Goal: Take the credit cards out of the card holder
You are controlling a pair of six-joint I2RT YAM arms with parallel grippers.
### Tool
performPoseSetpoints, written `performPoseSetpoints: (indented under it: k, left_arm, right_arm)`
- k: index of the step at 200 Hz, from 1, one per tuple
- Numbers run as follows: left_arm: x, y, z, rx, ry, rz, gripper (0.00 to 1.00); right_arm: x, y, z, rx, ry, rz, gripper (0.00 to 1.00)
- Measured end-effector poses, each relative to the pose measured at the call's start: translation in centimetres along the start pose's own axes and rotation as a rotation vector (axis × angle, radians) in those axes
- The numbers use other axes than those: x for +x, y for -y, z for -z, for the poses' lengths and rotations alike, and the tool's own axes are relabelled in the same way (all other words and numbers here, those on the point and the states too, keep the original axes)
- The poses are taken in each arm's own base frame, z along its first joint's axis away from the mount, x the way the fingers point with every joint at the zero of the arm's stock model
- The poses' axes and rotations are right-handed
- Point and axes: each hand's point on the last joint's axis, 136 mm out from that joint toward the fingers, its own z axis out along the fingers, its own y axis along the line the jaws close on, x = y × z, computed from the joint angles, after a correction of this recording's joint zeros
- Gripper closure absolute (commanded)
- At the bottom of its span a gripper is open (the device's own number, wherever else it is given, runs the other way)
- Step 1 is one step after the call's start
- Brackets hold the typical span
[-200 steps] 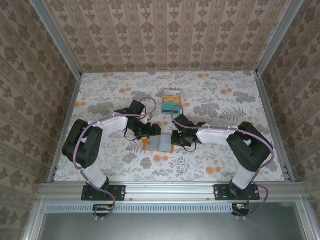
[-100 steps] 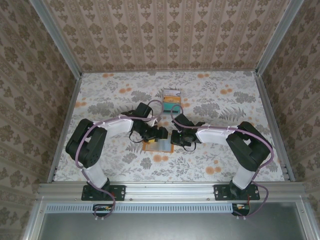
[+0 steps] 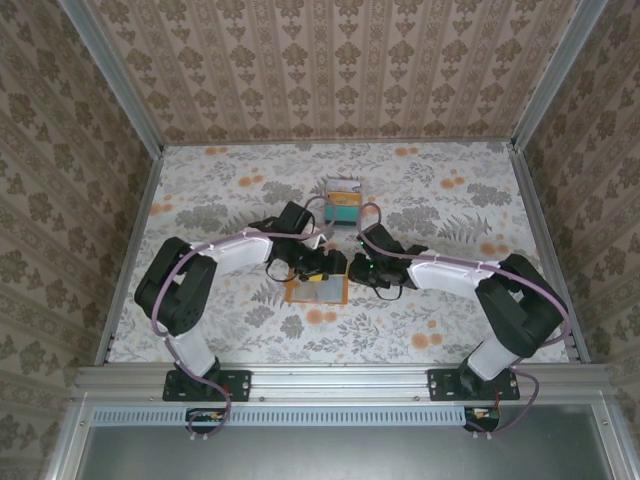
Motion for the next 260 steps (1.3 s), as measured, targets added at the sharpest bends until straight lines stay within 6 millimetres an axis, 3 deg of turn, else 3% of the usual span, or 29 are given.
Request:
performPoseSetpoints:
  k: [56, 95, 125, 153, 181, 260]
  left_arm:
    - [-0.6, 0.9, 0.5, 0.004, 0.013, -0.011, 0.22]
    - [-2.4, 1.7, 5.1, 0.016, 0.130, -0.018, 0.22]
    - [-3.5, -0.5, 7.5, -0.024, 0.199, 0.017, 0.22]
    - [-2.5, -3.8, 7.3, -0.096, 0.183, 0.084, 0.23]
    - [-1.4, -5.9, 6.3, -0.146, 0.144, 0.131, 0.23]
    - [-1.2, -7.4, 5.8, -0.199, 0.129, 0.140, 0.24]
  right_arm:
    - [0.1, 0.7, 0.1, -0.003, 0.005, -0.024, 0.79]
    - [0.9, 0.5, -0.6, 0.000, -0.022, -0.011, 0.79]
    - [1.2, -0.2, -1.5, 0.000, -0.045, 0.002, 0.79]
    - [1.3, -0.9, -2.1, -0.007, -0.062, 0.014, 0.79]
    - [1.5, -1.2, -2.4, -0.007, -0.070, 0.022, 0.79]
    - [1.9, -0.8, -3.1, 0.010, -0.088, 0.024, 0.80]
